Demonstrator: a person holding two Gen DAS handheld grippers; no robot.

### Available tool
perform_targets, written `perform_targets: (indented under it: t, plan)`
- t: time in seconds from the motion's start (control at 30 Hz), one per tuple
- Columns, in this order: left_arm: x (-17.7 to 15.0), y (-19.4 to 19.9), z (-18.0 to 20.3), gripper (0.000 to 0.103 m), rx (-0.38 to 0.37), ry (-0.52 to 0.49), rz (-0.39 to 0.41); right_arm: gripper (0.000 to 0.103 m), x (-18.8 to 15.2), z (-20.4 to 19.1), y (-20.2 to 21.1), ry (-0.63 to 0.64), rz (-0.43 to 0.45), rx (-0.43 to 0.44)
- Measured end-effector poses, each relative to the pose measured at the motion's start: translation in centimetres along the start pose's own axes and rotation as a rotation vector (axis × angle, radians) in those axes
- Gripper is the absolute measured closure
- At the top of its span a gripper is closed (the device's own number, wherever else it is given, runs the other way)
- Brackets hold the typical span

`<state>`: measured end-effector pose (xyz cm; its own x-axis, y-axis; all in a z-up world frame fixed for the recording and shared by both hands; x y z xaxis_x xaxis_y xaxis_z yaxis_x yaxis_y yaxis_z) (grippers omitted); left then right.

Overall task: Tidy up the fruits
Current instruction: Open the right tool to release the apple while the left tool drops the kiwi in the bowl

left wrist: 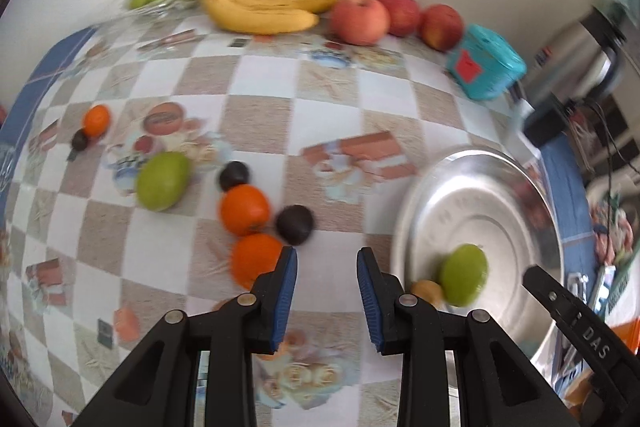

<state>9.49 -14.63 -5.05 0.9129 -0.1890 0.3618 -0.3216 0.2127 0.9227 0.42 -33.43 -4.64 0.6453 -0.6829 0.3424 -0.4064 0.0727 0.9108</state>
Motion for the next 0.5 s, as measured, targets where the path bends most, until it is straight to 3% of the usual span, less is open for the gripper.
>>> perform_targets:
  t: [0.5]
  plan:
    - [1.7,3.7,-8.7,0.069,0.102,0.189,0.096,0.062,-1.1,-4.0,0.9,0.105,0.012,0.035]
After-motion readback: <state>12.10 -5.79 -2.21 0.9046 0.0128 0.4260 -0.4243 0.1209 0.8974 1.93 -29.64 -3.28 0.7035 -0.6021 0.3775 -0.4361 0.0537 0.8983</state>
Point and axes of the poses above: each gripper's, at about its wrist camera, not at the fingertips, and y roughly against the way its jaws point, z to its right, x to its top, the point moved 6 cm from there along -y, roughly the way its jaws point, and after that the axes turned 2 degrees about -y, right-handed, at the moved point
